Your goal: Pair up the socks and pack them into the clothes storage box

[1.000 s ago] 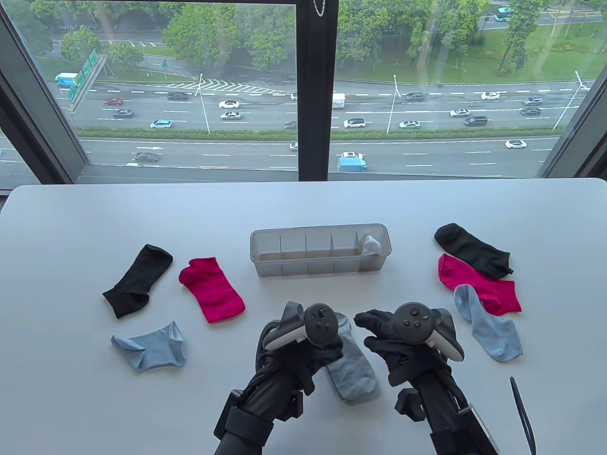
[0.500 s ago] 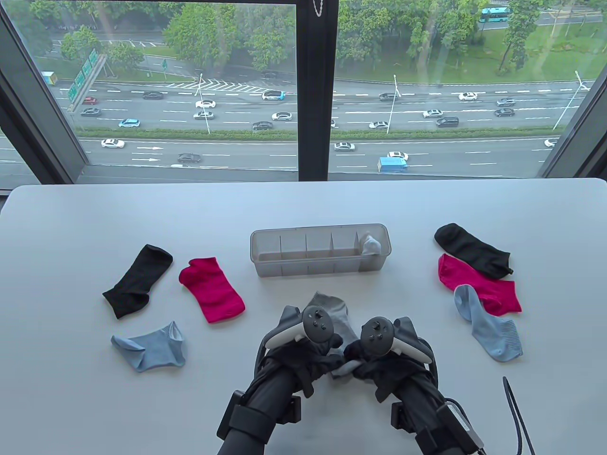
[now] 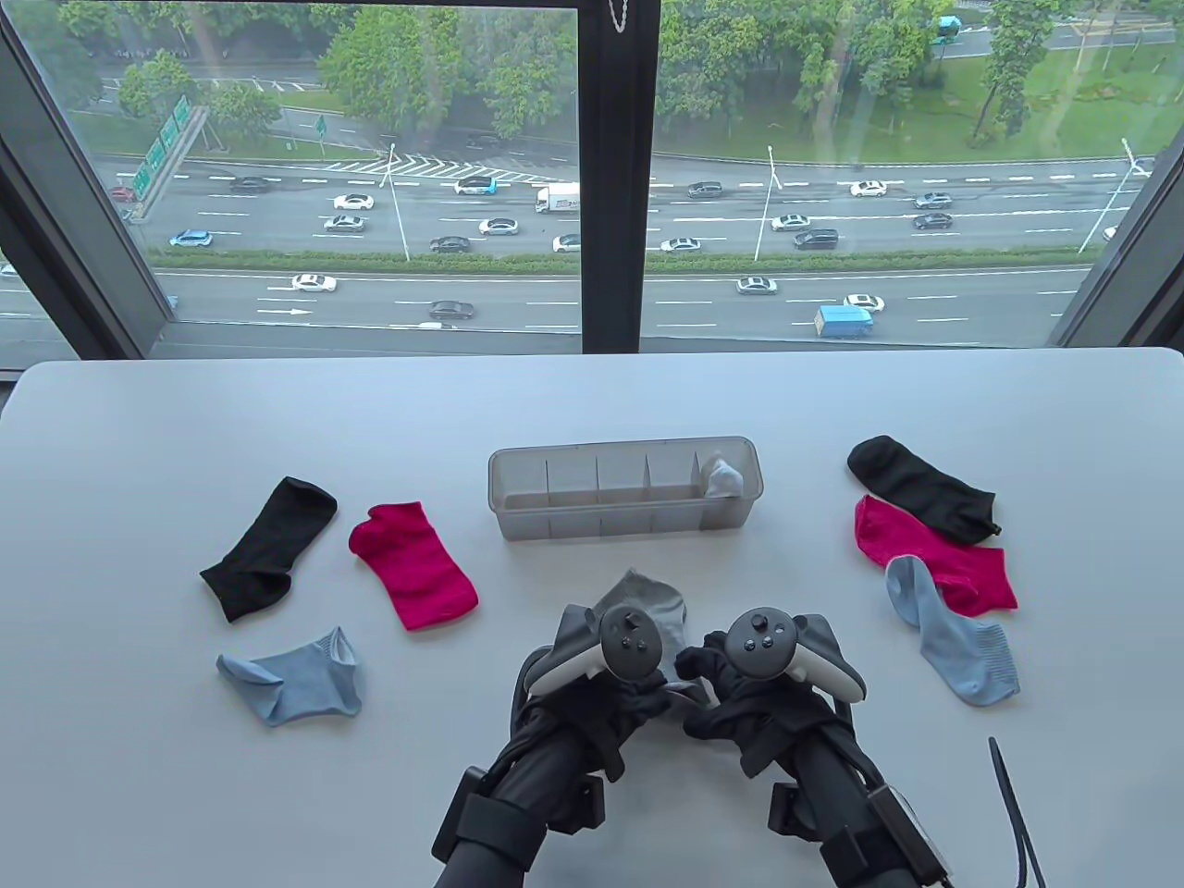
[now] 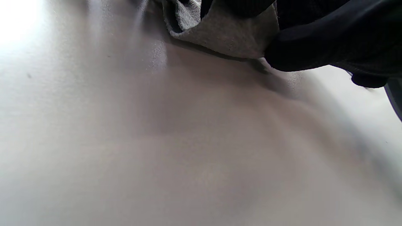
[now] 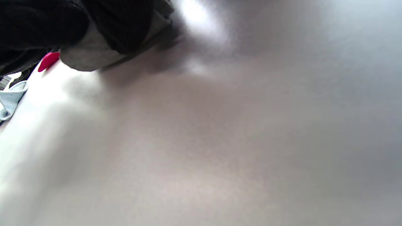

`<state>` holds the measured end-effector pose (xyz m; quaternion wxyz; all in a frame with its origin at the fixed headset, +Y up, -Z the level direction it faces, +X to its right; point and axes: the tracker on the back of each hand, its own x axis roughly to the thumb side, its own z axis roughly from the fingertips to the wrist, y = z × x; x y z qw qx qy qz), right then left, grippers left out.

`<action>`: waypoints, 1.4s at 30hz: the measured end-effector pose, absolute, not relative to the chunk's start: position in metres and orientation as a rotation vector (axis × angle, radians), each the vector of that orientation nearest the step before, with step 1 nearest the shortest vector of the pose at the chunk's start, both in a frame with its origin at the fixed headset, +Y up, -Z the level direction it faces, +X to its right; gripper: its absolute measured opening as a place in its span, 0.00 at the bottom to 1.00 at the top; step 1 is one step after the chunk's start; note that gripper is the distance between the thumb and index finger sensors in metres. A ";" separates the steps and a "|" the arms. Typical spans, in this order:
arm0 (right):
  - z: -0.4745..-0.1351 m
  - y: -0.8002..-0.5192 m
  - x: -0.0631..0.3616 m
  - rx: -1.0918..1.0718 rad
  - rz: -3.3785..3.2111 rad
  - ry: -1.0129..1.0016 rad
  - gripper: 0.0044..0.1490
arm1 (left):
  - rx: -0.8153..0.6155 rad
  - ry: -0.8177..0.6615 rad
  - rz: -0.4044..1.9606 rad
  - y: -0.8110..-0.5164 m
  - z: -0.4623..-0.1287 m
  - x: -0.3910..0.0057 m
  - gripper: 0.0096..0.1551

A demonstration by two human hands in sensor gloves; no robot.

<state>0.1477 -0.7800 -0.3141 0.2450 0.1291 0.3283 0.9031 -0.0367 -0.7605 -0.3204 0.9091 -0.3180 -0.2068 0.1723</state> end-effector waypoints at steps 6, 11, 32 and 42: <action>-0.316 -0.781 0.155 0.309 2.302 0.862 0.23 | -0.691 -0.430 0.365 -0.762 -0.320 -0.037 0.26; -0.316 -0.783 0.152 0.317 2.290 0.899 0.23 | -0.696 -0.433 0.360 -0.762 -0.320 -0.035 0.20; -0.314 -0.786 0.149 0.318 2.257 0.915 0.38 | -0.672 -0.425 0.332 -0.766 -0.315 -0.032 0.22; -0.313 -0.789 0.141 0.190 2.224 0.857 0.24 | -0.694 -0.419 0.306 -0.768 -0.312 -0.030 0.35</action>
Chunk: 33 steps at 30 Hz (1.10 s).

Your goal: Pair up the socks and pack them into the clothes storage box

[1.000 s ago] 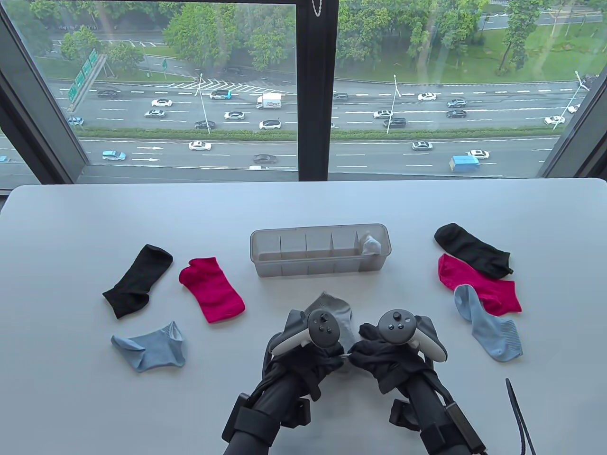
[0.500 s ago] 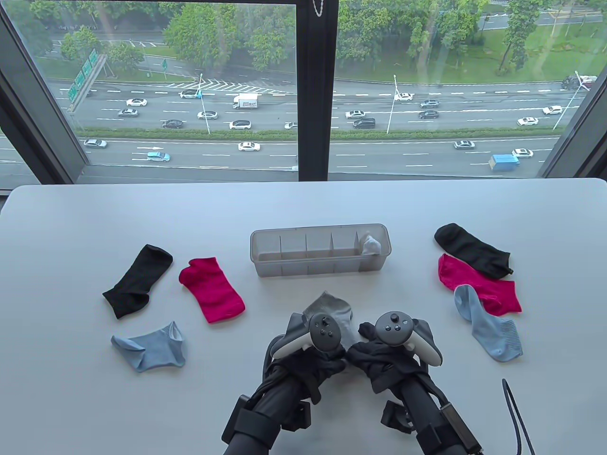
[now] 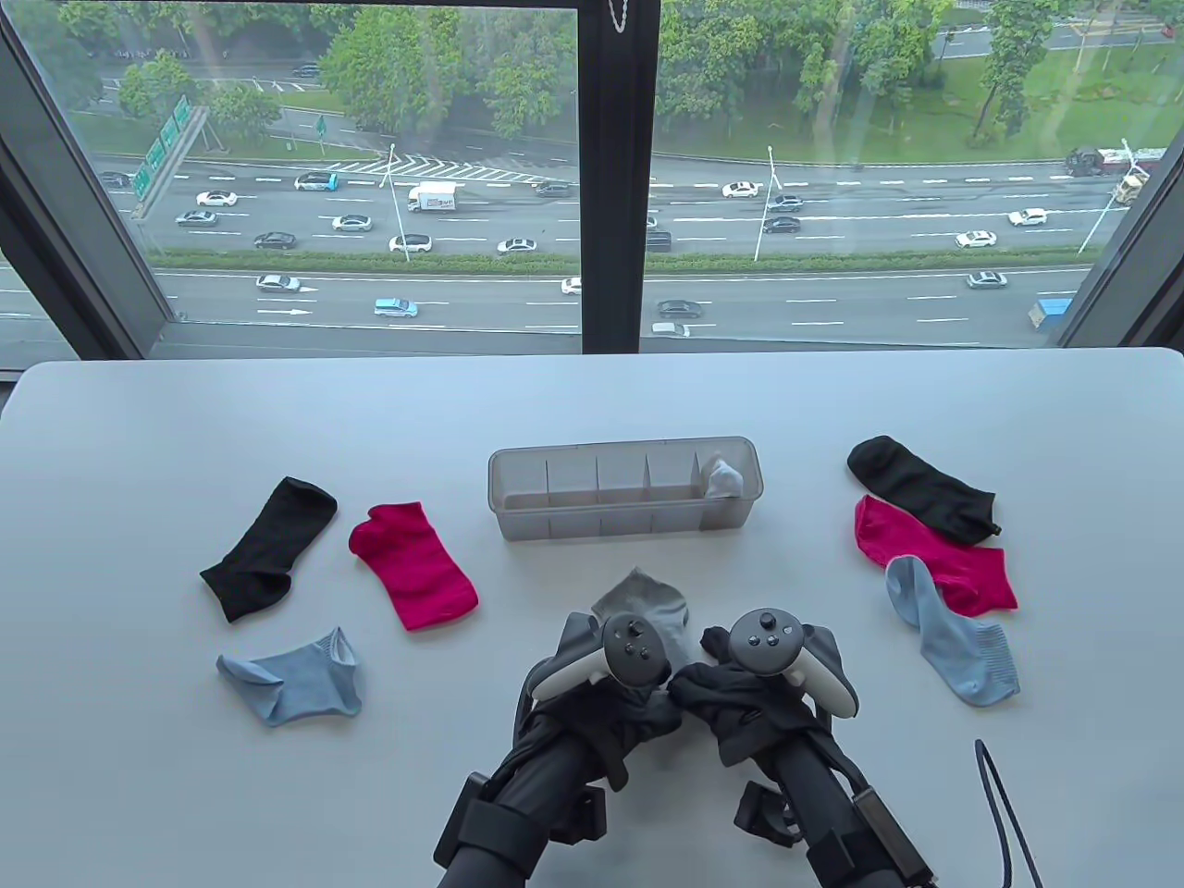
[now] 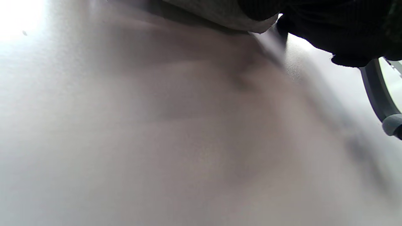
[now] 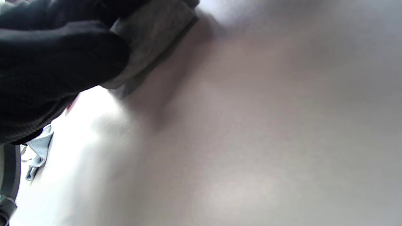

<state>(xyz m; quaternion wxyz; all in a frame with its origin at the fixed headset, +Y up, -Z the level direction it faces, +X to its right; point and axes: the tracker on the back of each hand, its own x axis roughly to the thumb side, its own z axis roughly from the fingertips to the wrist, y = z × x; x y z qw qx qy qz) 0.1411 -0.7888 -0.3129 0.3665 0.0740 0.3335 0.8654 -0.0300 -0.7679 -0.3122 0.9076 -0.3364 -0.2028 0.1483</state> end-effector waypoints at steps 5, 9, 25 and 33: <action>-0.313 -0.788 0.144 0.213 2.253 0.821 0.28 | -0.613 -0.398 0.288 -0.765 -0.313 -0.030 0.23; -0.314 -0.788 0.147 0.239 2.217 0.867 0.34 | -0.631 -0.399 0.317 -0.766 -0.315 -0.033 0.24; -0.314 -0.788 0.144 0.223 2.304 0.768 0.34 | -0.662 -0.400 0.246 -0.764 -0.318 -0.030 0.24; -0.314 -0.789 0.144 0.233 2.284 0.754 0.27 | -0.685 -0.406 0.237 -0.765 -0.316 -0.029 0.25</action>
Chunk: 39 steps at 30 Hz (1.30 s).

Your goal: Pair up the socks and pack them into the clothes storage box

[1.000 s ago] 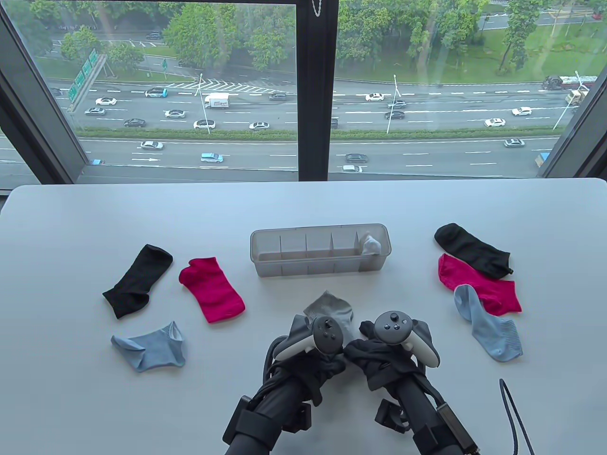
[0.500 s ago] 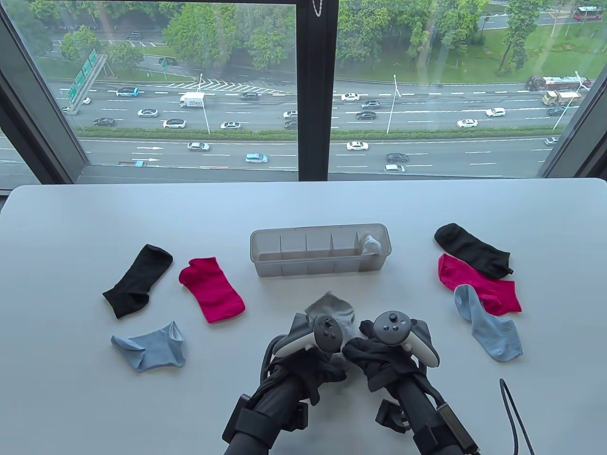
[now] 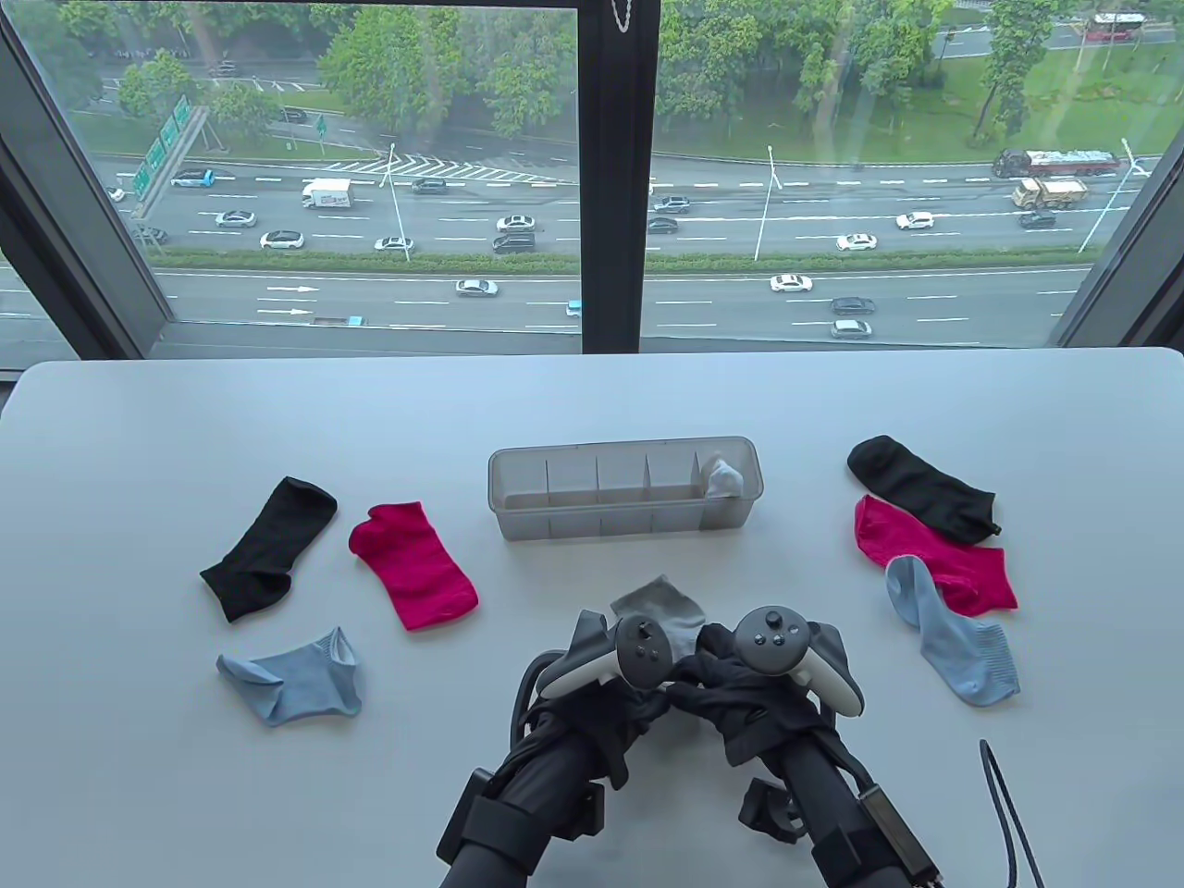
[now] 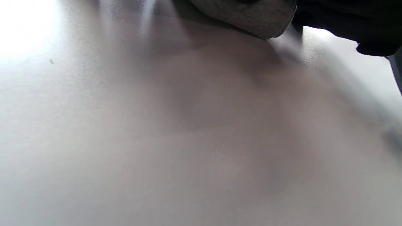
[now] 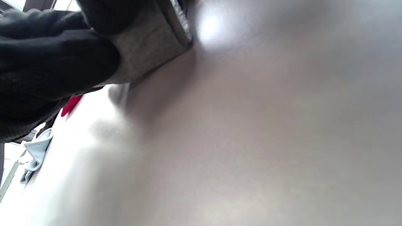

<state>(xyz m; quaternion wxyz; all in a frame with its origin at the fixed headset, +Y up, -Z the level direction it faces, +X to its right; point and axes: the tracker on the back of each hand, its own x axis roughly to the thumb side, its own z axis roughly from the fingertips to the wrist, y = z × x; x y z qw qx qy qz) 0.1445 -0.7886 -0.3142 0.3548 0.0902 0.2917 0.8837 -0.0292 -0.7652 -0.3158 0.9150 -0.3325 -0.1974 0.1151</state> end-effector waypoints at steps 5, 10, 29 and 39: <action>-0.315 -0.788 0.142 0.237 2.231 0.742 0.26 | -0.645 -0.391 0.230 -0.764 -0.315 -0.030 0.25; -0.315 -0.786 0.144 0.226 2.228 0.694 0.26 | -0.568 -0.404 0.264 -0.762 -0.313 -0.032 0.32; -0.315 -0.784 0.145 0.213 2.141 0.623 0.29 | -0.482 -0.428 0.201 -0.750 -0.310 -0.025 0.24; -0.318 -0.782 0.150 0.205 2.057 0.622 0.25 | -0.439 -0.430 0.264 -0.745 -0.308 -0.025 0.32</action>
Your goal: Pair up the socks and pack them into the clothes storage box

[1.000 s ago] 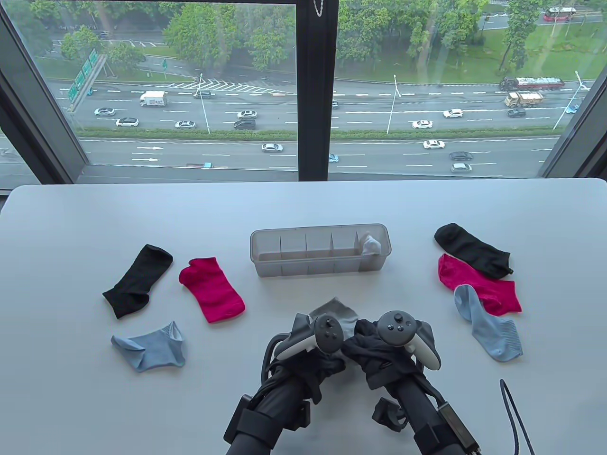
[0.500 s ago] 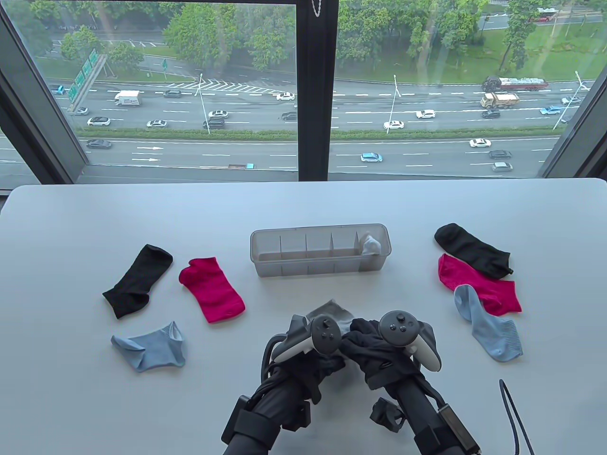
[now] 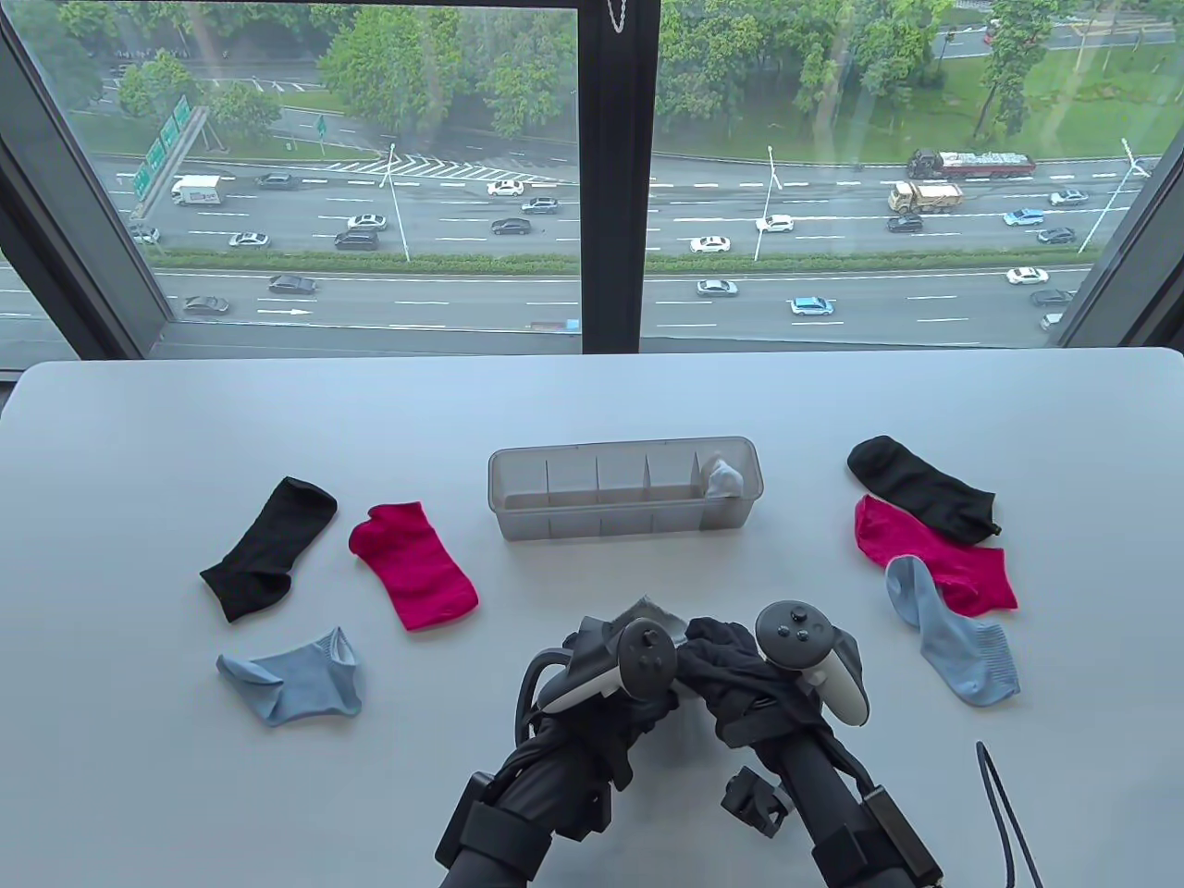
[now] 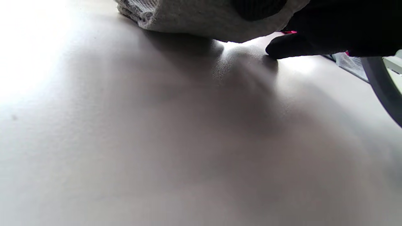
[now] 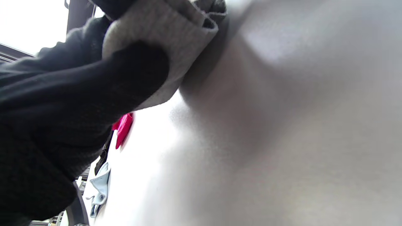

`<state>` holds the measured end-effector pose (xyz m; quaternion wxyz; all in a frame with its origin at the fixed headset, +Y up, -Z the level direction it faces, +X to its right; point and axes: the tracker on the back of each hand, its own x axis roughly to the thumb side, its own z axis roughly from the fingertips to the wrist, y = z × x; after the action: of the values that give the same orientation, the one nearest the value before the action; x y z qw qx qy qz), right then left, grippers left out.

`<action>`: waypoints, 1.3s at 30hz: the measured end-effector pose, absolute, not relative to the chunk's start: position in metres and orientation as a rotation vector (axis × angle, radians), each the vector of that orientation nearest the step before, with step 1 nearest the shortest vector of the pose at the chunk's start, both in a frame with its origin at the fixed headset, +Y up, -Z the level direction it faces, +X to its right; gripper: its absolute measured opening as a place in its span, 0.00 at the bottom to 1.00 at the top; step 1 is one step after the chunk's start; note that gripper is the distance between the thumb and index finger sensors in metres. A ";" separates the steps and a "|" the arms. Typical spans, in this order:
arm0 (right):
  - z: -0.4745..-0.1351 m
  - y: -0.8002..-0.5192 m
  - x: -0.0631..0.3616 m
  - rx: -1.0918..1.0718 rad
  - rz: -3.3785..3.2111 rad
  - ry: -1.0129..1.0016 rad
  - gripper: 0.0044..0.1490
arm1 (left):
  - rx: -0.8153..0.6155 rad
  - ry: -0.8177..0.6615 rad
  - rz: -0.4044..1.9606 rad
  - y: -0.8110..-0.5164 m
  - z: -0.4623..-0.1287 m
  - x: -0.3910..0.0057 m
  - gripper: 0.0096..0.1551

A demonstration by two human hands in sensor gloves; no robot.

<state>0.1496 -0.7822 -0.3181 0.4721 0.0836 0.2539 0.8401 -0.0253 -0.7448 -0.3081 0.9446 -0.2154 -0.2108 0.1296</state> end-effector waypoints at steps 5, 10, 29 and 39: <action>-0.317 -0.775 0.149 0.257 2.146 0.584 0.30 | -0.471 -0.434 0.258 -0.746 -0.310 -0.027 0.26; -0.316 -0.772 0.145 0.309 2.149 0.597 0.30 | -0.471 -0.419 0.294 -0.749 -0.312 -0.034 0.27; -0.317 -0.766 0.152 0.278 2.119 0.558 0.25 | -0.383 -0.459 0.317 -0.736 -0.308 -0.030 0.35; -0.317 -0.761 0.150 0.375 2.101 0.544 0.30 | -0.387 -0.443 0.355 -0.735 -0.312 -0.037 0.29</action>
<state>0.1498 -0.7611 -0.3169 0.4525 0.1518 0.2202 0.8507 -0.0373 -0.7354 -0.3124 0.9416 -0.1896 -0.2171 0.1740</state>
